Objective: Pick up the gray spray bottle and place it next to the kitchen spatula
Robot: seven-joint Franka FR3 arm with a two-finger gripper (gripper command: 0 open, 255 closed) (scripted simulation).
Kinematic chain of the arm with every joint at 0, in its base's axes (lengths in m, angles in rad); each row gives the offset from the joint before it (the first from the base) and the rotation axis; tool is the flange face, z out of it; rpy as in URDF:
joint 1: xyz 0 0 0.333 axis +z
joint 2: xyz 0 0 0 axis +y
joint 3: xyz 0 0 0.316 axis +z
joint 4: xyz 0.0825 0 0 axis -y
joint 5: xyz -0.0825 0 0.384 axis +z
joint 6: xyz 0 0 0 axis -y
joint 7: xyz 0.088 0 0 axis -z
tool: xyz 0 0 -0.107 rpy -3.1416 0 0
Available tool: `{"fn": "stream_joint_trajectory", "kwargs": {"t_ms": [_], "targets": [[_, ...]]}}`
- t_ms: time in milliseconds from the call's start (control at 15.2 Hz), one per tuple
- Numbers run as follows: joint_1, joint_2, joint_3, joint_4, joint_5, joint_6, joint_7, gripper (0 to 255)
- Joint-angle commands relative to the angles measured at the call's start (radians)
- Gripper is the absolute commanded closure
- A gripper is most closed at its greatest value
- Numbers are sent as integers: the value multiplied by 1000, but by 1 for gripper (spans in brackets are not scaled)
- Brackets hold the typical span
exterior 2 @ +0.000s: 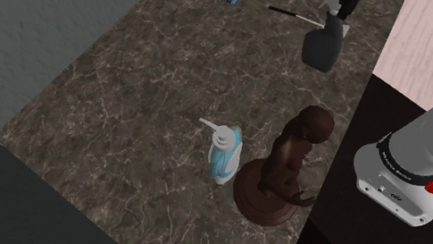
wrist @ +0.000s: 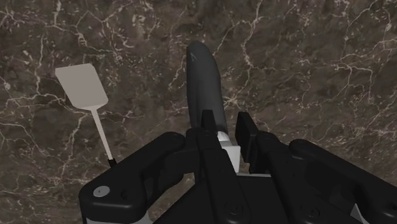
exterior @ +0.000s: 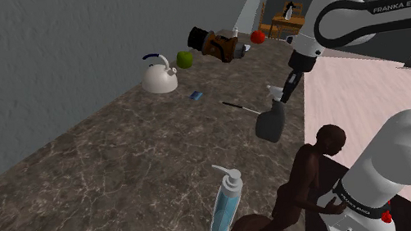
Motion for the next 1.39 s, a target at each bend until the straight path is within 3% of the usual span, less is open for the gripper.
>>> {"fn": "stream_joint_trajectory", "kwargs": {"t_ms": [0,198,264,594,858,1320], "targets": [[0,0,0,-1,0,2,0,255],[0,0,0,-1,0,2,0,255],[0,0,0,-1,0,2,0,0],[0,0,0,-1,0,2,0,0],[-2,-36,7,106,3,-141,1,0],[-2,-36,7,106,3,-141,1,0]]}}
